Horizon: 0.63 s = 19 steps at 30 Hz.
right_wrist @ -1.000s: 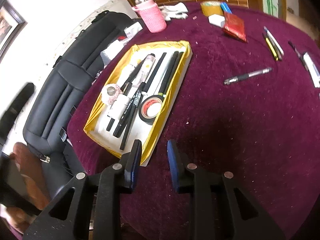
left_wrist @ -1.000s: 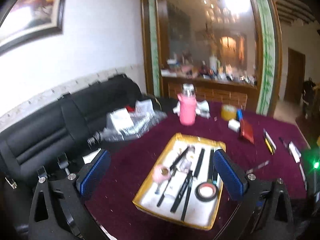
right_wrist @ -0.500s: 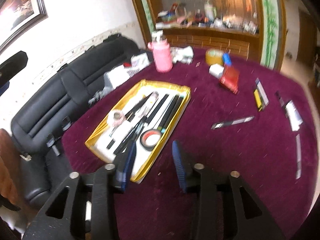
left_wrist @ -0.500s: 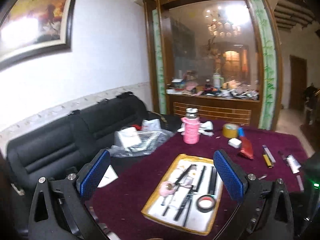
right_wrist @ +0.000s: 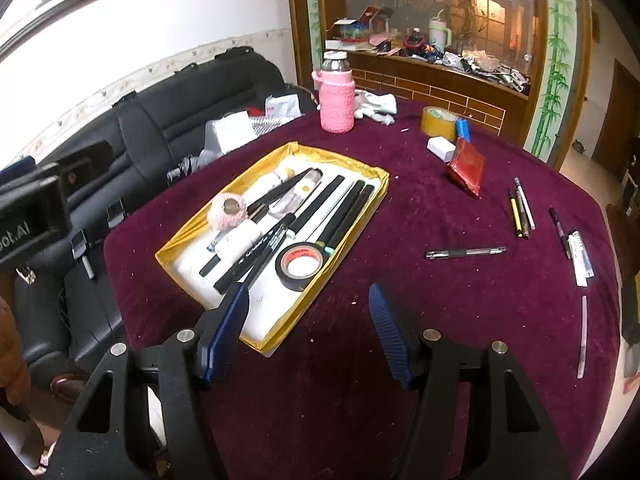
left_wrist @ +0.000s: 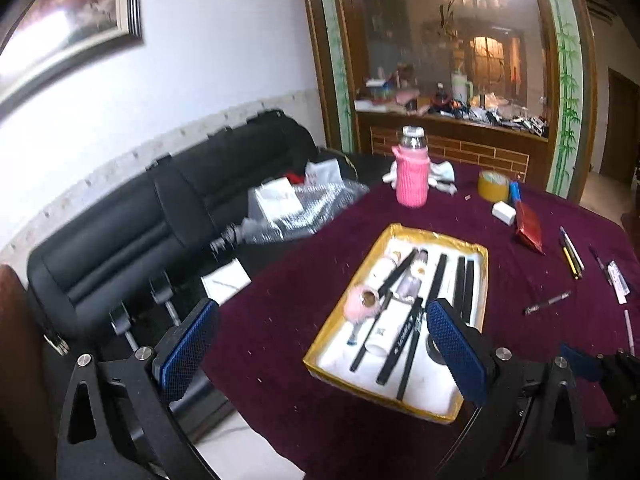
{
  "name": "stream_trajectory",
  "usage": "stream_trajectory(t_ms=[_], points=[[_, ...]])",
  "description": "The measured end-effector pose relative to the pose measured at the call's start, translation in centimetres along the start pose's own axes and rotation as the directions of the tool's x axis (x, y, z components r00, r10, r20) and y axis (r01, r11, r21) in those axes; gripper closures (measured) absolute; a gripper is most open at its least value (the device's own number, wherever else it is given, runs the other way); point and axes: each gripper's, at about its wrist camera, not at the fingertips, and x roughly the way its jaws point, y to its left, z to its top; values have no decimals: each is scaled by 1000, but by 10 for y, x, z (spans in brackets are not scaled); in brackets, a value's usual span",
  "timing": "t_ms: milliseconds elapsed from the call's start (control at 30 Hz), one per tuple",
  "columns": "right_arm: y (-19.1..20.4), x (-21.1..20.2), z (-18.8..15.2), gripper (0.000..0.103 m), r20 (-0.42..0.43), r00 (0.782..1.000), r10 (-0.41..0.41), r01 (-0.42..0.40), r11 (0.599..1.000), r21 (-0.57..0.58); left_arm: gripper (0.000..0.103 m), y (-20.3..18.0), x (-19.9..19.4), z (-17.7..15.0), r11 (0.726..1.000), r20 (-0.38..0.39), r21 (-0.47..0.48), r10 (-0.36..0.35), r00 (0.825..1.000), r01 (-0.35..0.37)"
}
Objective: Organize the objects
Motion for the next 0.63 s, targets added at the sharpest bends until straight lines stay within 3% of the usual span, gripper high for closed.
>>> stream_trajectory(t_ms=[633], points=[[18,44,18,41,-88,993,-79,82,996,37,1,5,73,9,994,-146,41,-99,984,106]])
